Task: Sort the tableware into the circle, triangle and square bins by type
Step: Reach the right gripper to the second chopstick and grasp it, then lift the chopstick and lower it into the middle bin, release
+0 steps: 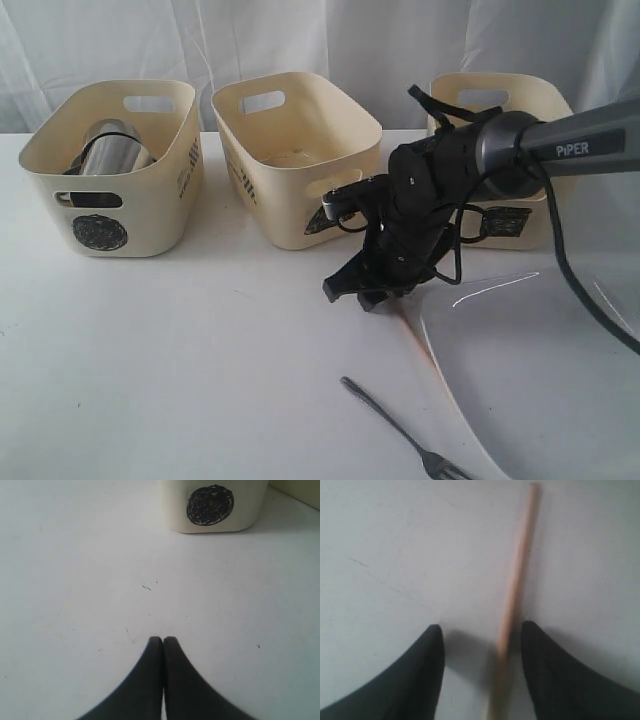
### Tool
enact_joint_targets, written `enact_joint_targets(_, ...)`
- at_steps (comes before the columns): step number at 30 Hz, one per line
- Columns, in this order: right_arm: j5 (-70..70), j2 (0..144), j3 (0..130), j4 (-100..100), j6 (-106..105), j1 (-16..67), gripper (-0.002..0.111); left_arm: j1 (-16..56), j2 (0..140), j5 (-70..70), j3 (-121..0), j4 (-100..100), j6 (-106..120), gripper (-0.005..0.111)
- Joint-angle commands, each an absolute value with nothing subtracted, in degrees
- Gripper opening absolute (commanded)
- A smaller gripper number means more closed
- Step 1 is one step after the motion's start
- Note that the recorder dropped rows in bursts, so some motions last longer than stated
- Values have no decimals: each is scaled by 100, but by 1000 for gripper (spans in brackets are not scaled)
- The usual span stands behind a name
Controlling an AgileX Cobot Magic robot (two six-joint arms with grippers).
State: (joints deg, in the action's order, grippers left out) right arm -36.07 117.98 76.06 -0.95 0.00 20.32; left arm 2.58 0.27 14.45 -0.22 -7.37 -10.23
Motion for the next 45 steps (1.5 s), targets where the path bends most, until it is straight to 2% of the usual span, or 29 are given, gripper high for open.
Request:
enact_joint_targets(1,-3568,11896,7594,-152,0,1994,46,242,0,1452,0,-738,-1027,0)
enact_joint_targets(5,-3665,11907,7594,139,0,1994,44,242,0,1452,0,-738,-1027,0)
enact_joint_targets(7,-3901,11907,7594,215,0,1994,34,242,0,1452,0,-738,-1027,0)
enact_joint_targets(10,-4251,11907,7594,206,-140,1994,11,242,0,1452,0,-738,-1027,0)
enact_joint_targets(12,-4198,11907,7594,328,-151,1994,1,242,0,1452,0,-738,-1027,0)
enact_joint_targets(13,-4149,11907,7594,415,-151,1994,0,242,0,1452,0,-738,-1027,0)
enact_joint_targets(19,-3825,11829,7594,1919,-287,1994,0,242,0,1452,0,-738,-1027,0)
enact_joint_targets(25,-4465,11337,7594,4755,-2447,1994,0,242,0,1452,0,-738,-1027,0)
enact_joint_targets(33,-4684,10491,7594,6032,-3420,1994,0,242,0,1452,0,-738,-1027,0)
enact_joint_targets(35,-4373,10291,7594,6710,-4071,1994,0,242,0,1452,0,-738,-1027,0)
enact_joint_targets(39,-3045,10058,7594,9995,-7791,1994,0,242,0,1452,0,-738,-1027,0)
enact_joint_targets(40,-2461,10074,7661,9995,-8654,1994,0,242,0,1452,0,-738,-1027,0)
enact_joint_targets(42,-1754,10150,7717,9995,-8750,1994,0,242,0,1452,0,-738,-1027,0)
enact_joint_targets(45,-1486,10361,7902,9995,-8898,1957,0,242,0,1452,0,-738,-1027,0)
